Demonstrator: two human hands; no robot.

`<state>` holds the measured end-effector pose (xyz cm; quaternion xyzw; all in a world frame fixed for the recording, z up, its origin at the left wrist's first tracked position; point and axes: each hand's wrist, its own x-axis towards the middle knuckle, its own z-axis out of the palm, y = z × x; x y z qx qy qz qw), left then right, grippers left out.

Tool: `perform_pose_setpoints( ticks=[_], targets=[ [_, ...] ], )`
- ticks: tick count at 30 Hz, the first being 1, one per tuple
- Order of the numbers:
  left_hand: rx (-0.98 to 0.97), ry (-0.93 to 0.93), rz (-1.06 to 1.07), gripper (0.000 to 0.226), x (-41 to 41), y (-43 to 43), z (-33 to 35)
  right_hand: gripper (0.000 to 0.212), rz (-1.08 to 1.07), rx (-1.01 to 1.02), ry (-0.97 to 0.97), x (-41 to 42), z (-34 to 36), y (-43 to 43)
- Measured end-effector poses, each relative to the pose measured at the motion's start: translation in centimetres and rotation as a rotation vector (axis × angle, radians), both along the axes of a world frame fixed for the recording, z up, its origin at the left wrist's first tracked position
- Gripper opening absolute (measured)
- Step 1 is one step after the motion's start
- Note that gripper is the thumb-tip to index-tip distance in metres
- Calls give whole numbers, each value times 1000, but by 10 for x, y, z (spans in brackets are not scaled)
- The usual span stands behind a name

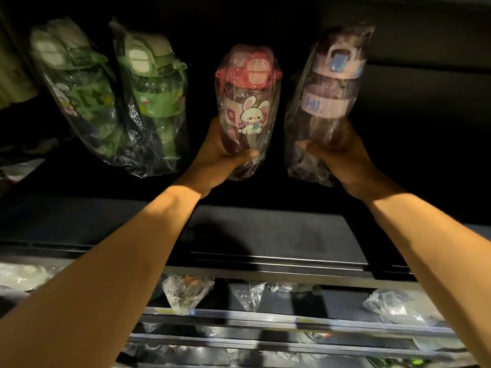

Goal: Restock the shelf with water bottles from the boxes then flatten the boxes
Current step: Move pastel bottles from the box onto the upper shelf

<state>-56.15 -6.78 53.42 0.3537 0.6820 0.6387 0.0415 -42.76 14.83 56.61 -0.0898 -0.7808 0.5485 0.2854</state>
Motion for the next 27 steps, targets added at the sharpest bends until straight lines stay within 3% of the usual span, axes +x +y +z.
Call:
perform_pose_setpoints(
  ticks=[8,10,16,22,27],
  targets=[
    [-127,36,30,113,-12,-4,-5,82,36,1,-96,3,-5,12],
    [-136,36,62,114,-15,-1,-5,94,30,8,-122,6,-12,14],
    [-143,33,120,111,-19,9,-6,95,-19,35,-114,-2,-21,22],
    [-170,36,170,103,-23,11,-9,70,-30,49,-157,-6,-22,27],
    [-169,50,211,99,-17,11,-6,75,-56,54,-184,-7,-24,27]
  ],
)
